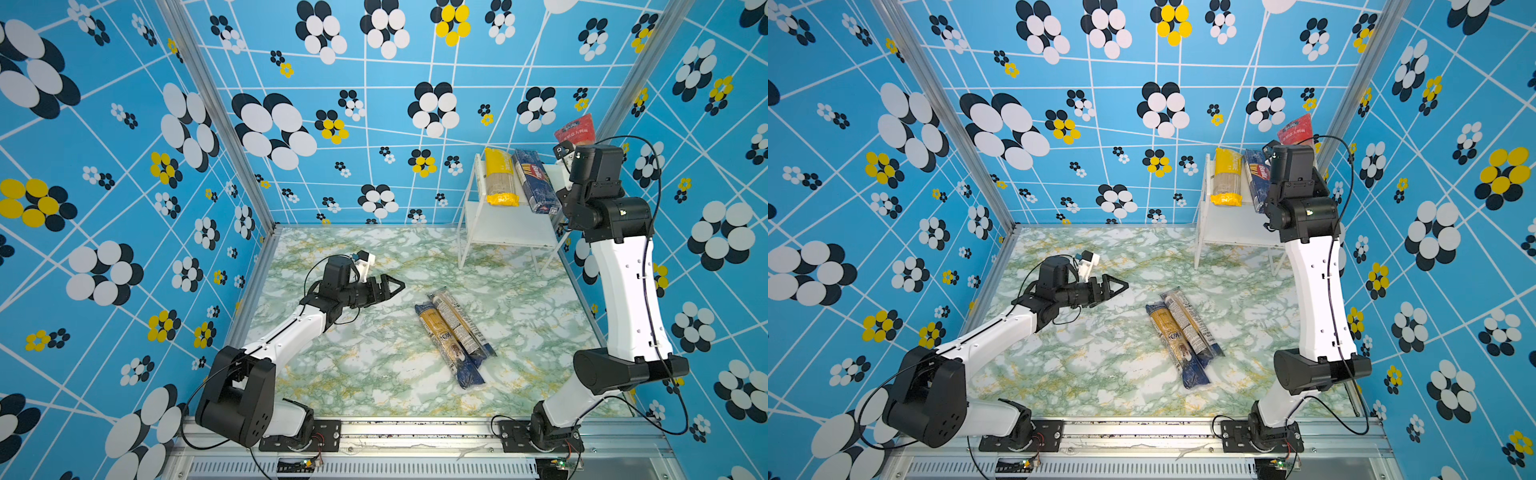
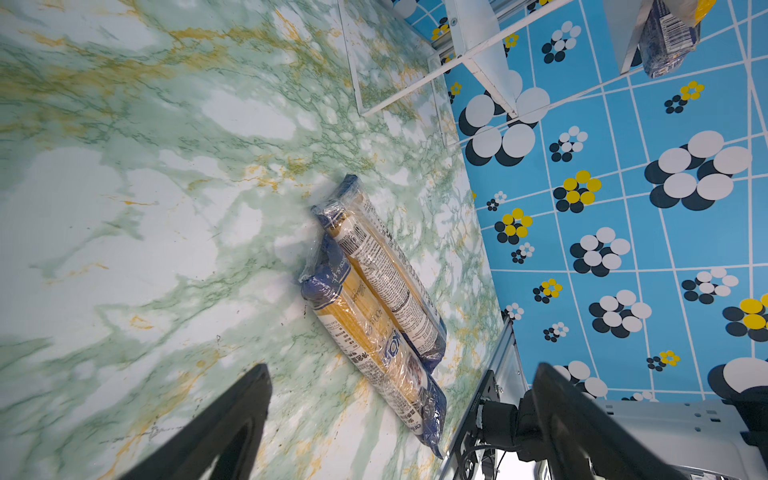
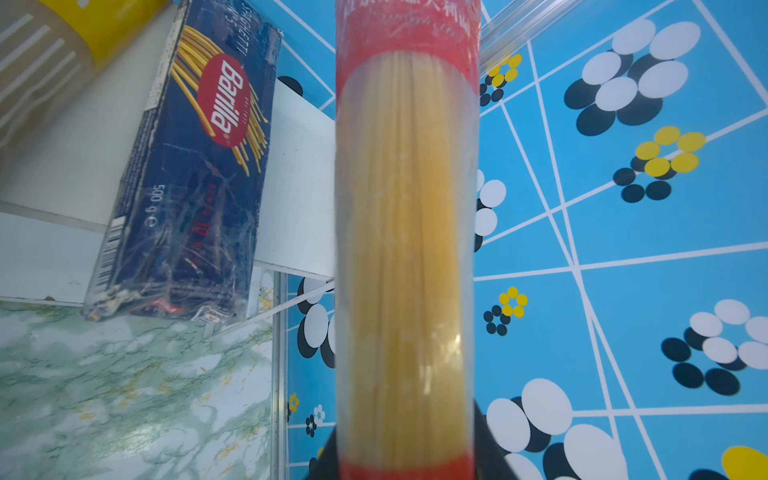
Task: Place and organize the pasta boxes and bags onto the shelf
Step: 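Carry the upright red-and-yellow bag to the shelf's top tier beside the Barilla box, then lower the bag onto the top tier next to the Barilla box and release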
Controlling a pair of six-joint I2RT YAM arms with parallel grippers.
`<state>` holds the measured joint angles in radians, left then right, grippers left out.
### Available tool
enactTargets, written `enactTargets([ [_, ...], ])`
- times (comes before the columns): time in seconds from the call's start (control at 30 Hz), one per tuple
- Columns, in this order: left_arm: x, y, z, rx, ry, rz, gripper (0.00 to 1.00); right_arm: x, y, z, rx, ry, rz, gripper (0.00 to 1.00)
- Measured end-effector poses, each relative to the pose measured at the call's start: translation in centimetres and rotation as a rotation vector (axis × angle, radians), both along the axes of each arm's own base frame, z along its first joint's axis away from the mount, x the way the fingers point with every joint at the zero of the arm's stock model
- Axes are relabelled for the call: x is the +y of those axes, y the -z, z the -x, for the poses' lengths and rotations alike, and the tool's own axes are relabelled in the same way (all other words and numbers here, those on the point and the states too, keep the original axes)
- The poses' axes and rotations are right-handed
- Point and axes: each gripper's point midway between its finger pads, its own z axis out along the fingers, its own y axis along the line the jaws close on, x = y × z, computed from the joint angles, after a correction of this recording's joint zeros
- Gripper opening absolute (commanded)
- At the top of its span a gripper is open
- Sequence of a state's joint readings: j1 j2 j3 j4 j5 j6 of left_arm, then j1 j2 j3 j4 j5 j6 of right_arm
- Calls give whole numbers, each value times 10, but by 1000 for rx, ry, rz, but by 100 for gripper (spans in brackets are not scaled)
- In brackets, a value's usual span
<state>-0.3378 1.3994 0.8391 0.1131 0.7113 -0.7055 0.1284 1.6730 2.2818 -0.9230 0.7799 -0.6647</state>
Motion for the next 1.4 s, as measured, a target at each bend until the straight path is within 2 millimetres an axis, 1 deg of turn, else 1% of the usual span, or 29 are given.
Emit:
enactTargets([
  [0.1,-1,3,0,8,7,2,99,-3,6,-3,29,0,22,0],
  [0.2,-3,9,-2,20,13,2,99,-12,16,-5,69,17,40,0],
  [0.4,-5,18,-4,40,26,4,99,-24,26,-2,118,54,56,0],
  [0.63,-7,26,-6,56,33,9,99,-25,32,-1,146,57,60,0],
  [0.77,-7,24,-6,52,38,15,99,-26,37,-2,166,60,64,0],
  [0.93,-8,25,-6,54,45,18,99,-26,49,-12,200,68,72,0],
  [1.07,-8,27,-7,58,44,18,99,-26,64,-22,241,68,77,0],
  [1.13,-7,27,-8,58,43,19,99,-26,68,-24,258,67,81,0],
  [1.4,-6,35,-10,78,41,19,99,-30,67,-22,278,87,112,1],
])
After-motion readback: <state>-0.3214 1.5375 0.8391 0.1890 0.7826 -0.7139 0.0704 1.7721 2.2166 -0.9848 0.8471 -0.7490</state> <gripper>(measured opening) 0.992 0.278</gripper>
